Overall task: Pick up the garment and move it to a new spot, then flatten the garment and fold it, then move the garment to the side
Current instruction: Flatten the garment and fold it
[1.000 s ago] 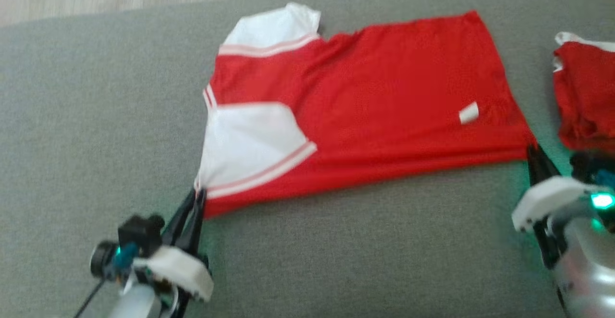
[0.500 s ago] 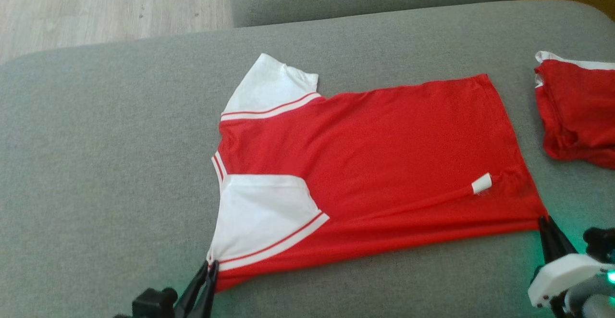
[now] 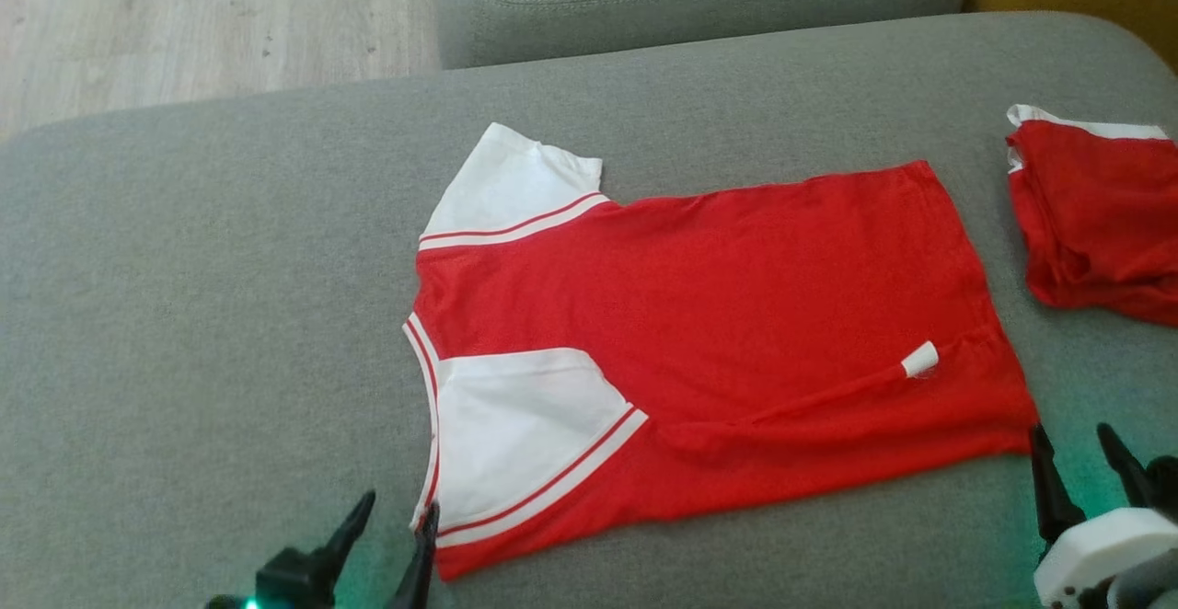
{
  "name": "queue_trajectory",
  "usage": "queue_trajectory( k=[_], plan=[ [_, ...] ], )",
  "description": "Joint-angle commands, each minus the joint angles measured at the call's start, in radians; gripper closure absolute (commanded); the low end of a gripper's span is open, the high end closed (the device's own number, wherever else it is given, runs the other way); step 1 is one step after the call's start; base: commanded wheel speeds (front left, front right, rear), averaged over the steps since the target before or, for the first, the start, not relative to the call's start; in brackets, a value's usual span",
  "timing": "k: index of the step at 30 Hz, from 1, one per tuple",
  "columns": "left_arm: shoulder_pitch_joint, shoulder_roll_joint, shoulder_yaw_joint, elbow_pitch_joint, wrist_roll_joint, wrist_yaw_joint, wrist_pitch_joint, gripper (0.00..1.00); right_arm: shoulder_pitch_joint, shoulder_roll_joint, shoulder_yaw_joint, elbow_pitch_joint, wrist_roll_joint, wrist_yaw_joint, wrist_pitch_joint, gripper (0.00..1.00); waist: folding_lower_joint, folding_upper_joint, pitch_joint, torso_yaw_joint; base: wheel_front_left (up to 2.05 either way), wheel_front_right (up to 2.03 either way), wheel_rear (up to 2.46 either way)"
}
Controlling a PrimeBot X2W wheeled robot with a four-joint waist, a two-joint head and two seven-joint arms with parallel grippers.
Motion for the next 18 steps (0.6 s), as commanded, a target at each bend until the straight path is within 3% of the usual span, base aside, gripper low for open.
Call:
queue_trajectory(
  k=[1, 9, 18],
  plan=[
    [-0.078, 0.024, 0.031, -0.039, 0.014, -0.002, 0.008, 0.0, 0.001, -0.014, 0.003, -0.059, -0.016, 0.007, 0.009, 0.0, 0.0001, -0.0001, 0.006, -0.007, 0.0, 0.0, 0.0],
    [-0.28, 0.079, 0.055, -0.081, 0.017, -0.05, 0.093, 0.0, 0.004, 0.008, 0.006, -0.207, -0.044, 0.007, 0.041, 0.0, 0.0001, -0.0001, 0.061, -0.039, 0.0, 0.0, 0.0],
    [-0.735, 0.168, 0.026, -0.034, -0.067, -0.15, 0.41, 0.0, -0.05, 0.015, 0.032, -0.33, -0.063, 0.007, 0.065, 0.0, 0.0001, -0.0001, 0.209, -0.084, 0.0, 0.0, 0.0]
  ],
)
